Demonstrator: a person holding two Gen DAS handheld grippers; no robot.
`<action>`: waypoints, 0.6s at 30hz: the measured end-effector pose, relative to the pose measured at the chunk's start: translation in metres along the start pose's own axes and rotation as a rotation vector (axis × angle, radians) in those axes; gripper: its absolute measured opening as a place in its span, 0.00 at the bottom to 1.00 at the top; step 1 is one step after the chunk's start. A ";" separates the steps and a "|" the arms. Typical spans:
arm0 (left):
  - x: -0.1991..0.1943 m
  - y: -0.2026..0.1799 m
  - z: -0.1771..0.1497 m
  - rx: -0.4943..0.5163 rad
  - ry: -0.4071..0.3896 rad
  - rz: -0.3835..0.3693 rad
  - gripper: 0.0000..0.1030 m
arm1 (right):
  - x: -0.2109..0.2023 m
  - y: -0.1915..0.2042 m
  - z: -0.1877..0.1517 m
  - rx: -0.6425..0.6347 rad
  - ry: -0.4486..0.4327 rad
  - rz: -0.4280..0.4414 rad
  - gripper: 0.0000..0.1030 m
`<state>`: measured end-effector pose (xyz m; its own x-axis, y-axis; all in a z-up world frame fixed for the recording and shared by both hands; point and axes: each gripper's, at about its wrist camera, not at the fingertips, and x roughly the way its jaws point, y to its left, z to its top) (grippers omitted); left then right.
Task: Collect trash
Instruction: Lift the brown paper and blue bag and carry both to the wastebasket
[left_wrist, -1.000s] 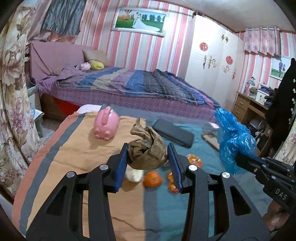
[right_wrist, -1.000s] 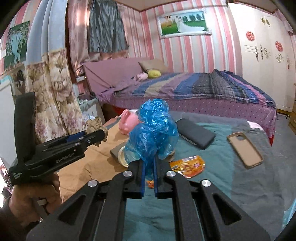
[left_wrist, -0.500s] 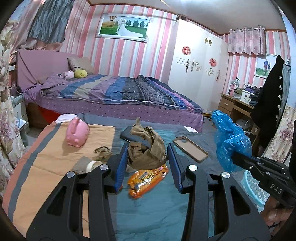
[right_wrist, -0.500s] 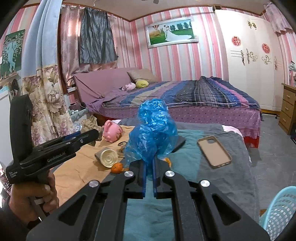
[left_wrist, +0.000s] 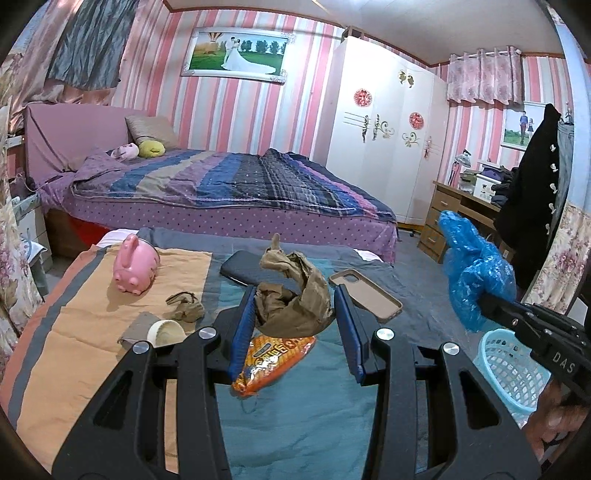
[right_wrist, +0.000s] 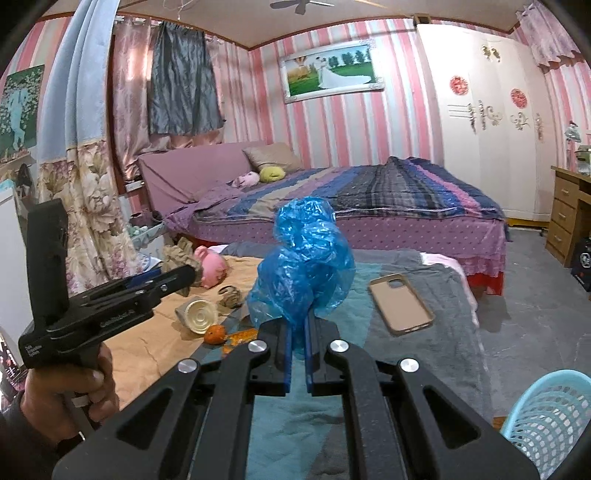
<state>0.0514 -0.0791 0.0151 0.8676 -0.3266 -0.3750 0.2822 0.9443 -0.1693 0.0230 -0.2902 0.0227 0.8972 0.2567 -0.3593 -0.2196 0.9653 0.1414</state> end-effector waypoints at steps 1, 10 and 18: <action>0.001 -0.003 0.000 0.001 0.001 -0.003 0.40 | -0.002 -0.001 0.000 0.004 -0.002 -0.005 0.05; 0.005 -0.024 -0.001 0.018 0.005 -0.057 0.40 | -0.026 -0.036 -0.004 0.048 -0.024 -0.093 0.05; 0.003 -0.036 -0.002 0.015 -0.007 -0.067 0.40 | -0.031 -0.043 -0.007 0.050 -0.018 -0.103 0.05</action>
<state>0.0431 -0.1138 0.0187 0.8494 -0.3892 -0.3564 0.3462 0.9207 -0.1804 0.0018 -0.3398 0.0211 0.9207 0.1553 -0.3579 -0.1070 0.9827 0.1511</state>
